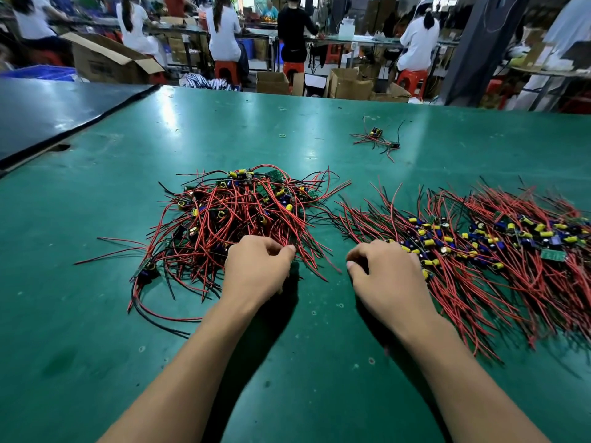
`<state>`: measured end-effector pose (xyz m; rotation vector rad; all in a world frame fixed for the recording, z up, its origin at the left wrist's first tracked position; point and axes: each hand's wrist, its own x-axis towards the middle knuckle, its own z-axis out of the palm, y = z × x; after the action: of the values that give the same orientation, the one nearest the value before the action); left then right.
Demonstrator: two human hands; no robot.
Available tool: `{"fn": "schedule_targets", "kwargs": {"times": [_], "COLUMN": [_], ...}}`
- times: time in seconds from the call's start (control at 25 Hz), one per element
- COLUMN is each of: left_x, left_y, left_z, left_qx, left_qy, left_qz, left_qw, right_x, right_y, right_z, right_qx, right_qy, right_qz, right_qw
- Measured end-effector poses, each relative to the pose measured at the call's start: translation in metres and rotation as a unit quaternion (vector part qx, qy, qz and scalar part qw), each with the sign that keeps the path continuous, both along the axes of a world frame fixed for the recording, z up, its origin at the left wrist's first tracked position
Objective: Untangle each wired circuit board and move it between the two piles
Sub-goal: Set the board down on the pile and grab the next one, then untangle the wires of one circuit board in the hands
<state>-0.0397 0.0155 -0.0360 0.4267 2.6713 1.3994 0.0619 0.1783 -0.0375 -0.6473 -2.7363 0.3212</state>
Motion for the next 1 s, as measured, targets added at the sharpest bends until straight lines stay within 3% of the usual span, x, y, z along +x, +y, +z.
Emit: {"fn": "schedule_targets", "kwargs": {"times": [0.12, 0.24, 0.32, 0.44, 0.56, 0.76, 1.0], "left_x": [0.002, 0.011, 0.02, 0.028, 0.033, 0.043, 0.046], "left_y": [0.001, 0.001, 0.001, -0.002, -0.005, -0.007, -0.006], "left_z": [0.002, 0.007, 0.014, 0.03, 0.036, 0.033, 0.031], "left_qx": [-0.011, 0.055, 0.163, 0.293, 0.27, 0.233, 0.222], "left_qy": [0.023, -0.004, -0.106, -0.296, -0.374, -0.422, -0.428], "left_qz": [-0.003, -0.008, -0.033, -0.114, -0.232, -0.378, -0.4], "left_qw": [1.0, 0.998, 0.98, 0.902, 0.856, 0.791, 0.78], "right_x": [0.002, 0.001, 0.0, -0.003, -0.002, -0.001, -0.001], "right_y": [-0.001, -0.003, -0.003, 0.001, 0.003, -0.003, -0.003], "right_z": [0.004, 0.005, 0.005, 0.004, 0.006, 0.009, 0.007], "right_qx": [-0.005, -0.056, -0.089, -0.127, -0.158, -0.174, -0.176], "right_qy": [0.022, 0.065, 0.1, 0.136, 0.124, 0.055, 0.088], "right_qz": [-0.013, 0.012, 0.024, 0.038, 0.09, 0.157, 0.177], "right_qw": [1.0, 0.996, 0.991, 0.982, 0.976, 0.971, 0.964]}}
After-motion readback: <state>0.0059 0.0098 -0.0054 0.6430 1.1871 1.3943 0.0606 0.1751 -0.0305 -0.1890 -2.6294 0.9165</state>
